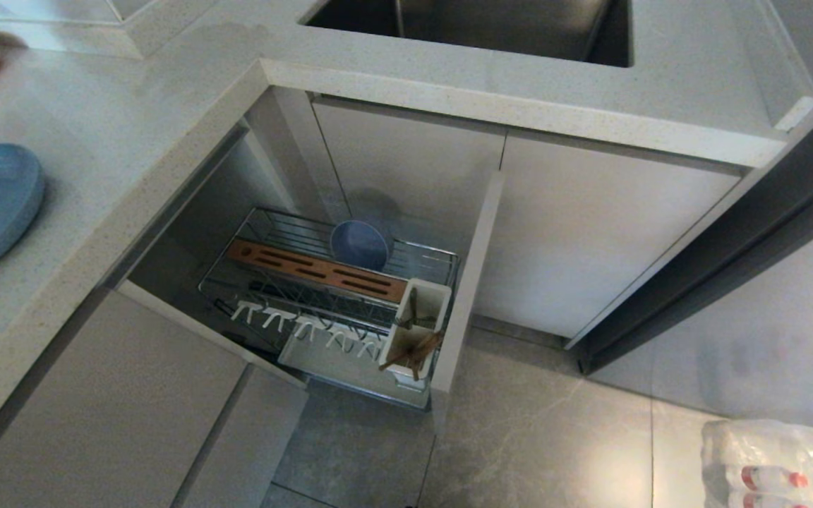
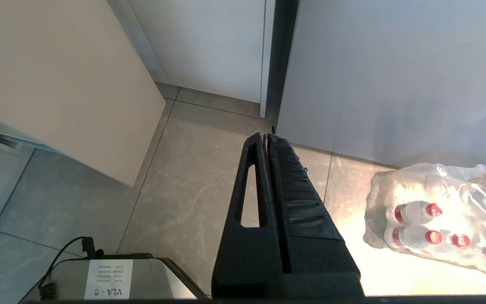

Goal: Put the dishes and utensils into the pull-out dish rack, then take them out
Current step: Pick up the spoon and place it in the cupboard

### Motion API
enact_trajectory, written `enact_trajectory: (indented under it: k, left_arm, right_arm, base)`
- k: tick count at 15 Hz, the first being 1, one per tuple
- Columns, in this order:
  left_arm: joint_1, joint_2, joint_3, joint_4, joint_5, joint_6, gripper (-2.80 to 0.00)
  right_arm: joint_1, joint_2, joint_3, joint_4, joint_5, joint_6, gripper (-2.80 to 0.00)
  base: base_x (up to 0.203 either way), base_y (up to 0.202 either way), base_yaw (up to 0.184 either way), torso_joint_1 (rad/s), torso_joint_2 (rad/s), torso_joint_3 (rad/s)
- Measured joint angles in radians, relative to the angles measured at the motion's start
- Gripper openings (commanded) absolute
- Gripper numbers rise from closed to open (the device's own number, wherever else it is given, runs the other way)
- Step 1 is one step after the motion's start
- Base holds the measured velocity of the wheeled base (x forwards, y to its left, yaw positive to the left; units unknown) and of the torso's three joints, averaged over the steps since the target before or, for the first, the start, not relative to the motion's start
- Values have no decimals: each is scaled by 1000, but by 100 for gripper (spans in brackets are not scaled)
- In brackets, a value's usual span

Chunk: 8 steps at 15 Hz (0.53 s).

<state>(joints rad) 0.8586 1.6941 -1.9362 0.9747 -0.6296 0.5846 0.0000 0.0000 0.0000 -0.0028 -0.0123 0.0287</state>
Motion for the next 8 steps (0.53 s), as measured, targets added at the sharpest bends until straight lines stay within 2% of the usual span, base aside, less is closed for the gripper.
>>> enact_trajectory:
  k: [8]
  left_arm:
    - [-27, 12, 8, 1, 7, 0, 0]
  right_arm:
    - [0, 0, 0, 0, 0, 0, -280]
  base:
    - [0, 0, 0, 0, 0, 0]
